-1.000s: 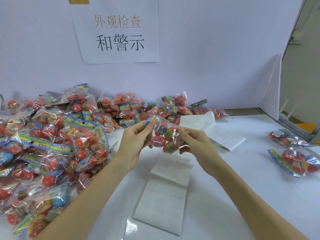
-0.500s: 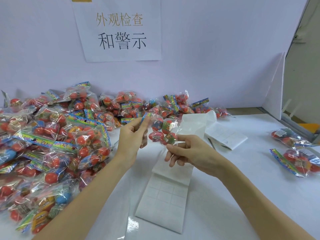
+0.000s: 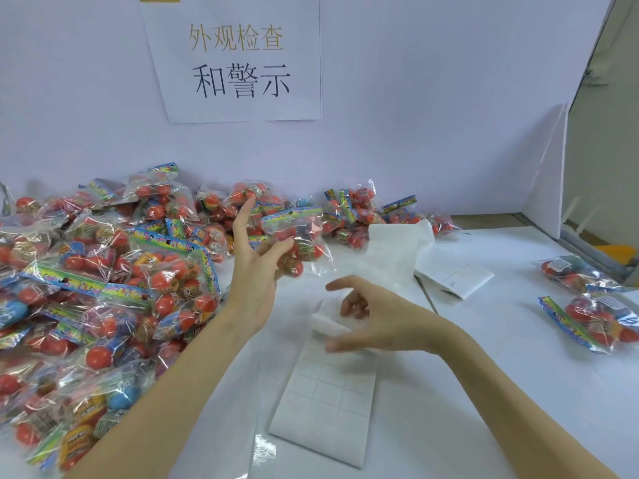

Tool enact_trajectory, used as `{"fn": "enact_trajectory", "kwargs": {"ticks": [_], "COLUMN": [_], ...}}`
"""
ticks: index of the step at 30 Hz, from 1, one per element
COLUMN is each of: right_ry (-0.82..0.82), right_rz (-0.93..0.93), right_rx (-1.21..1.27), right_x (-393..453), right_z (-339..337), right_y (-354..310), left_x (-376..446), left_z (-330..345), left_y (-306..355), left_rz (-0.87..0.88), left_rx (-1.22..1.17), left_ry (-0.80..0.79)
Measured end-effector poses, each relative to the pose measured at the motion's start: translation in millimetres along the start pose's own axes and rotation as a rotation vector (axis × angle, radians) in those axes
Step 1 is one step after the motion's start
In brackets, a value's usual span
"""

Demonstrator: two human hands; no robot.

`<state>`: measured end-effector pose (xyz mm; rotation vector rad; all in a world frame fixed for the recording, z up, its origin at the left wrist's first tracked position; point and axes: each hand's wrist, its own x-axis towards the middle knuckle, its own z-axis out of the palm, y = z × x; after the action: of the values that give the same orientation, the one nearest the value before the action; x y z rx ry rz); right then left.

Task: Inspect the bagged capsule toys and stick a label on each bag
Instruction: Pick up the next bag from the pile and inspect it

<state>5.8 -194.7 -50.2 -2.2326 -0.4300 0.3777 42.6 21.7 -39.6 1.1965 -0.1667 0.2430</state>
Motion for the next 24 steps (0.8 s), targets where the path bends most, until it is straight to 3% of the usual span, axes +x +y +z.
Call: {"fn": "enact_trajectory", "kwargs": {"ticks": [2,6,9,17,21,24], "right_ry": [-0.046,0.105,0.221,0.550,0.564,0.508], "right_rz": [-0.026,-0.106,-0.159,-0.206,-0.212,-0.204], "right_rx": [-0.069,0.038,0.113,0.209,0.227,0.279], "right_x": [-0.7,1.8,2.0,5.1,7.2,6.6], "right_z": [0.5,-4.8,-10.5,-16.6,-16.5,-19.2], "right_y": [-0.5,-3.0,-2.5,-1.5,-2.3,0.6], "left_x": [0.6,-4.3,-6.9,-15.9,-11.7,-5.6], "left_z": [-1.1,1.7,4.7,9.2,7.5,4.6], "left_y": [0.9,-1.6,-2.8,-11.0,-16.2,-17.7], "left_rz": [0.068,0.122,0.093,0.066,0.175,0.137], "left_rx": [0.182,0.512,0.540,0.640,0.683,0.690], "left_ry": [-0.017,-0.013,-0.048,-0.392,-0.297,-0.159]}}
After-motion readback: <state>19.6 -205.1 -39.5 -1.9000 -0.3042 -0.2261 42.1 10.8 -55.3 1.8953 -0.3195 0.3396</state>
